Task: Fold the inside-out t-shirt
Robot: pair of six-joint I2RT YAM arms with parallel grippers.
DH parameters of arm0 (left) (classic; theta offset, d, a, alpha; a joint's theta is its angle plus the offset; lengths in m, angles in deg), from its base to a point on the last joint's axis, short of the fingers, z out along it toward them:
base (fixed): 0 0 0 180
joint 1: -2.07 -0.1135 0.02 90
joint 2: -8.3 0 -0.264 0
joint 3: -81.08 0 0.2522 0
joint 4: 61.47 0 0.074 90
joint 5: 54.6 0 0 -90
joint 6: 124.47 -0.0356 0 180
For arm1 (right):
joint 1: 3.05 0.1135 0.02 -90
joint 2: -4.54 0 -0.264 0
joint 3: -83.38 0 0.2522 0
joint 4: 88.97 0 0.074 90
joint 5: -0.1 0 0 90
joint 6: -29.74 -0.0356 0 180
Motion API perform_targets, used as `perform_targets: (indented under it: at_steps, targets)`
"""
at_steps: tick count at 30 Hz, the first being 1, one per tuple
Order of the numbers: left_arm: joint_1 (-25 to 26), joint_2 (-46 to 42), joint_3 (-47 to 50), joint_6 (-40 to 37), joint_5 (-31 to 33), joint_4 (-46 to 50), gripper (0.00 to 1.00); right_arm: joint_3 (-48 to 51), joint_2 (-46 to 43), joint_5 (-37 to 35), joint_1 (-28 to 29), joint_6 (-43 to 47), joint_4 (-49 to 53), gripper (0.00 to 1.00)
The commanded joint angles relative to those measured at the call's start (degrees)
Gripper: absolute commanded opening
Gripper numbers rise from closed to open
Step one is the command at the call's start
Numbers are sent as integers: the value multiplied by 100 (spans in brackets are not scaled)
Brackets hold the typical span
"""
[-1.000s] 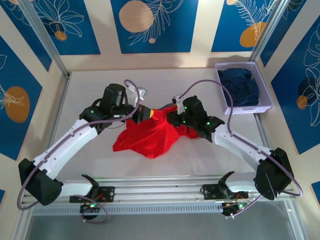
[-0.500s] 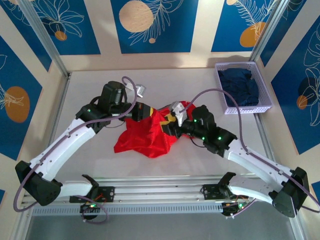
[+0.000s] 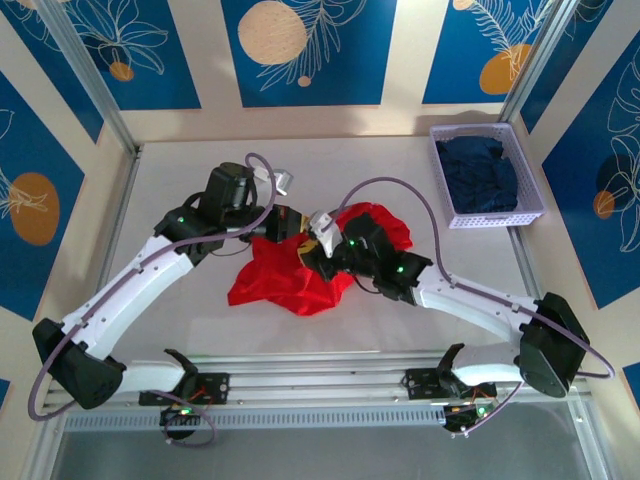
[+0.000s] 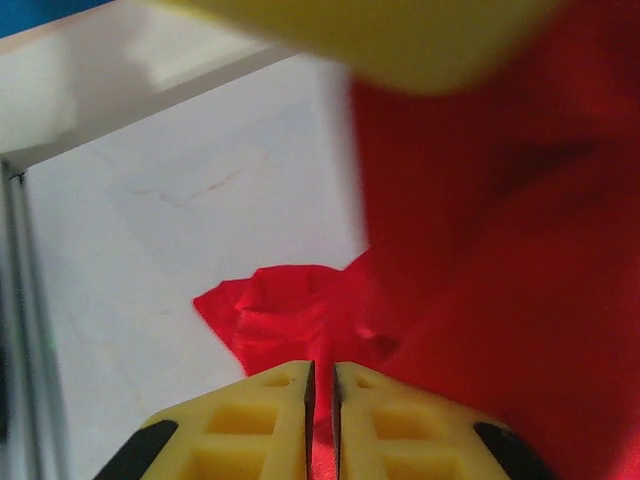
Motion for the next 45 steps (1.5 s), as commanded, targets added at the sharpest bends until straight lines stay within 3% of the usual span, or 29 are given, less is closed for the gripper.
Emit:
perform_targets:
  at_steps: [1, 7, 14, 19, 27, 29, 32, 35, 36, 40, 43, 45]
  targets:
    - [47, -118, -198, 53, 79, 132, 0, 157, -114, -382, -199, -338, -316, 15]
    - [45, -123, -180, 95, -39, 100, 0, 39, -54, -278, -260, -195, -357, 20]
    - [50, -64, -154, 134, -81, 83, 0, 53, -267, -254, -303, 74, -400, 33]
    - [58, -15, -120, 166, -140, 47, 0, -119, -254, -360, -346, 112, -460, 34]
    - [60, 38, -66, 254, -284, -102, 0, -379, 38, 381, -462, 83, -618, 37]
    - [60, 49, -80, 241, -281, -103, 0, -413, 62, 692, -602, -45, -607, 29]
    - [58, 51, -105, 197, -190, -94, 0, -397, 39, 1288, -868, -285, -518, 2]
    - [42, 7, -132, 126, 121, -61, 0, -284, -62, 1757, -1102, -485, -369, 0]
    - [38, -29, -126, 93, 286, -59, 3, -220, -107, 1916, -1178, -563, -369, 0]
    - [42, -316, 165, -224, 1162, -193, 36, -5, -280, 2659, -1606, -1162, -520, 0]
    - [42, -491, 659, -543, 1050, -496, 49, 61, -326, 3064, -1872, -1599, -752, 0]
    - [51, -512, 967, -721, 869, -699, 53, 14, -302, 3266, -1983, -1746, -761, 0]
